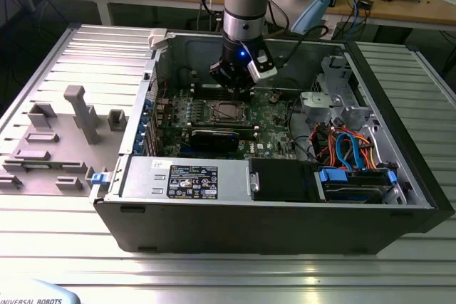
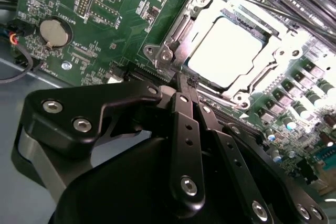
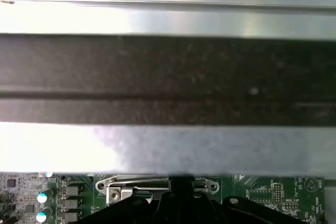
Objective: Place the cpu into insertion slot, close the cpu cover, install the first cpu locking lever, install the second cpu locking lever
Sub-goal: 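Install the second cpu locking lever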
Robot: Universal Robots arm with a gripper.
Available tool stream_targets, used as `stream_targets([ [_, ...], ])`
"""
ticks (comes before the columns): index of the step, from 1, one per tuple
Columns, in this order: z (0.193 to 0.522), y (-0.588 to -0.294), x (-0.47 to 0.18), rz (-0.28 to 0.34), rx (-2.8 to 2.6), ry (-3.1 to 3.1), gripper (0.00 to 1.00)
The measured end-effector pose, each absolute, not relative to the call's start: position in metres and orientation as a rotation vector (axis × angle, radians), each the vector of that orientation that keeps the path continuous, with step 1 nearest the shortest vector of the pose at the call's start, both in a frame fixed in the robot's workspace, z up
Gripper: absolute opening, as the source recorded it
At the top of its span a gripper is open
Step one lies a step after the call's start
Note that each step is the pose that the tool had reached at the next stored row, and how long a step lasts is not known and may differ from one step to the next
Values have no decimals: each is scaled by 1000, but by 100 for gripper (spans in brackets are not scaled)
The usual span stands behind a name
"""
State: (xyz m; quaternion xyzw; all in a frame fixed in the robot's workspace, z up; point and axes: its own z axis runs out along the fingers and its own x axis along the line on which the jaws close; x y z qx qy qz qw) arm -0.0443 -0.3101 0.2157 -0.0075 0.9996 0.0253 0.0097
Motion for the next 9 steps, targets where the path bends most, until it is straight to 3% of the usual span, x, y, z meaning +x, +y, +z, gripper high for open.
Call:
stream_targets([
  [9, 219, -314, -44, 79, -23, 3121, 11],
])
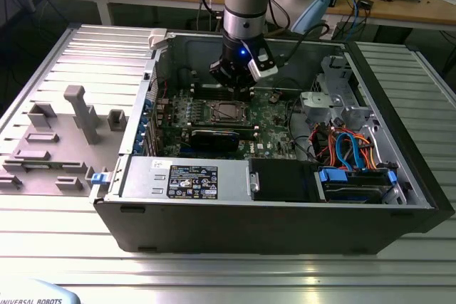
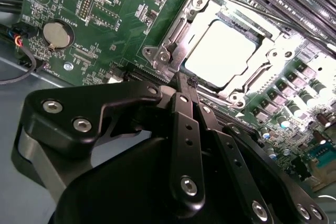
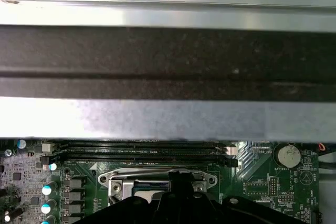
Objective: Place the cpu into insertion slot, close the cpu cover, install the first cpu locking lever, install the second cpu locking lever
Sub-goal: 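Install the second cpu locking lever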
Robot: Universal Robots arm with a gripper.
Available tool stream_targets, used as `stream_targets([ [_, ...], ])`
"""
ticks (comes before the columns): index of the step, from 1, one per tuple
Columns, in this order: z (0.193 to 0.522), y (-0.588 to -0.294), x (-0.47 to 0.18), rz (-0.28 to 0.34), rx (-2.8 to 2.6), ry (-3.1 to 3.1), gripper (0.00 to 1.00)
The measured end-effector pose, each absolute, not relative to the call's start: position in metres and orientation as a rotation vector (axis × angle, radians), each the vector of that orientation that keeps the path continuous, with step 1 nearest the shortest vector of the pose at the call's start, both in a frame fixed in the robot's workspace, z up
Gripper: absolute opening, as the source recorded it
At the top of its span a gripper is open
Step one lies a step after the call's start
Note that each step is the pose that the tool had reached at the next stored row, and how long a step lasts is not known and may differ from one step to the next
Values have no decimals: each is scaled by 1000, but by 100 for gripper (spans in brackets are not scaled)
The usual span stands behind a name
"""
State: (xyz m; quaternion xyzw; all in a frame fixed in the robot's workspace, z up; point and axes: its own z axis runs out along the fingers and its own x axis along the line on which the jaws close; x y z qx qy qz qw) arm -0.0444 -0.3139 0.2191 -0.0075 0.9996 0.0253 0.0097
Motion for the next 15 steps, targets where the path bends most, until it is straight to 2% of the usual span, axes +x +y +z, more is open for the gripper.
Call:
stream_targets([
  [15, 219, -316, -44, 79, -24, 3121, 11],
])
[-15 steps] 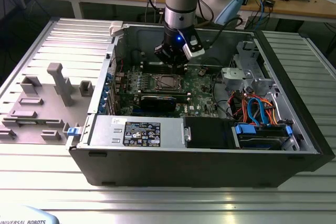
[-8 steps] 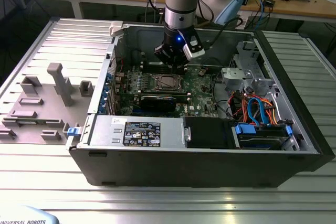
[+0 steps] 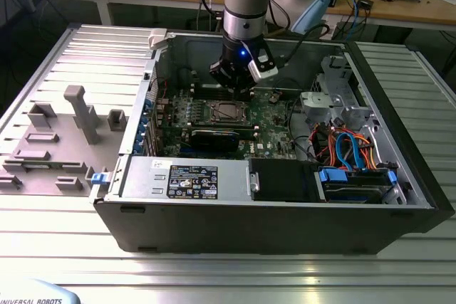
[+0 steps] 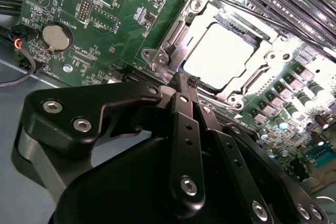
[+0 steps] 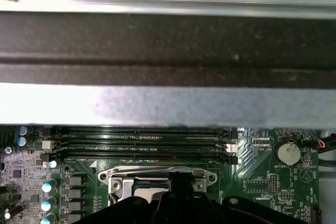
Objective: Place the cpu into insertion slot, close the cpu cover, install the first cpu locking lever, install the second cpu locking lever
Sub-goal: 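Install the second cpu locking lever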
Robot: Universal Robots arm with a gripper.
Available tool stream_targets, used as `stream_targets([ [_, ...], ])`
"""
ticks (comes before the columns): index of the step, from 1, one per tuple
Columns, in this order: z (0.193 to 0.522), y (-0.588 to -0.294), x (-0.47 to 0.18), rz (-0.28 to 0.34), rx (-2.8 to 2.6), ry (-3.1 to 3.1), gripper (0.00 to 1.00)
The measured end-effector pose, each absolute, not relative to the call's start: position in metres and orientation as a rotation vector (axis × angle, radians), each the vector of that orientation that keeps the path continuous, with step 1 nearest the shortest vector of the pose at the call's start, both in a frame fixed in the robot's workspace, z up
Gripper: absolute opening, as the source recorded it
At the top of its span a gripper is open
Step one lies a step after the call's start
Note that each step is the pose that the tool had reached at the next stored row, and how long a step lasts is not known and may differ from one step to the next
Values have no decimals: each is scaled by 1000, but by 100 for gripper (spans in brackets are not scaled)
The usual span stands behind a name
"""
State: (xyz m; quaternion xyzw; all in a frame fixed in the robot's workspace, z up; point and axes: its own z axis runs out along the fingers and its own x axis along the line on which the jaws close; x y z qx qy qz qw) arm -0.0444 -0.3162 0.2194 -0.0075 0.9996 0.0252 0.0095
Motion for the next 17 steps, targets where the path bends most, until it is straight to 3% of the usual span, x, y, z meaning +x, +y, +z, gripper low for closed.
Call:
stream_targets([
  [17, 222, -320, -44, 79, -24, 3121, 11],
])
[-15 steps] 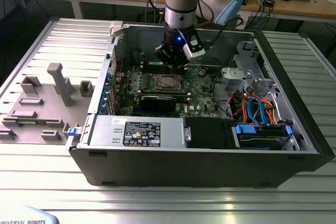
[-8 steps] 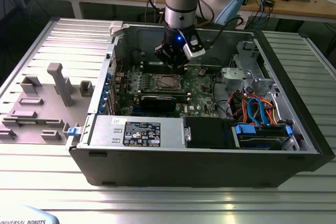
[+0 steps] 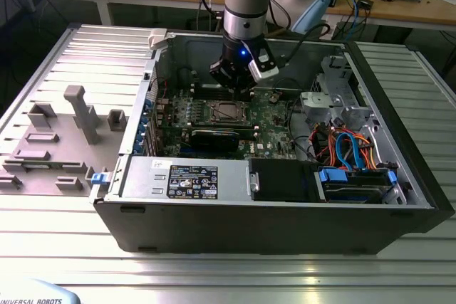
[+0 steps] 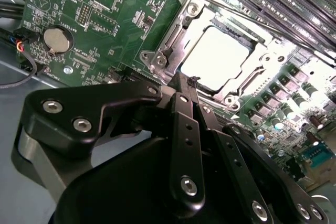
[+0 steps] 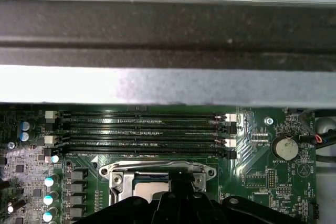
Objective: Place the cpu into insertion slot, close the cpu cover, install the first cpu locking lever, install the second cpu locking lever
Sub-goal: 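Install the second cpu locking lever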
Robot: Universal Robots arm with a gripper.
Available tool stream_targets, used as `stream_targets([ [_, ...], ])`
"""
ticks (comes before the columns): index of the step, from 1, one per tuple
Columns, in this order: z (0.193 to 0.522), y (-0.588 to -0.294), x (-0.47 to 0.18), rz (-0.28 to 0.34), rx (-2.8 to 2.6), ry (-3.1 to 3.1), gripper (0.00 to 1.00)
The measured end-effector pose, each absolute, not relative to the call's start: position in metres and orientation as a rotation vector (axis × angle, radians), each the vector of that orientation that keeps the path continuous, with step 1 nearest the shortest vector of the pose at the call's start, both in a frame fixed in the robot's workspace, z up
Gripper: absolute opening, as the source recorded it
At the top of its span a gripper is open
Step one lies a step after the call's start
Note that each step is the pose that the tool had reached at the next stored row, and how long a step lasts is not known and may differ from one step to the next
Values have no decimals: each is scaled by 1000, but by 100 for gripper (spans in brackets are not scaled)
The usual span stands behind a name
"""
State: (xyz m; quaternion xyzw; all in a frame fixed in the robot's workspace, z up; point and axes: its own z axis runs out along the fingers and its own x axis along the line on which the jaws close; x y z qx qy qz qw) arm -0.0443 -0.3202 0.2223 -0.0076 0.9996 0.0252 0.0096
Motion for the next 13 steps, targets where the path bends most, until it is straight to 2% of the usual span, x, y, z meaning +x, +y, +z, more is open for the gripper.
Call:
stream_targets([
  [13, 229, -324, -44, 79, -24, 3121, 11],
])
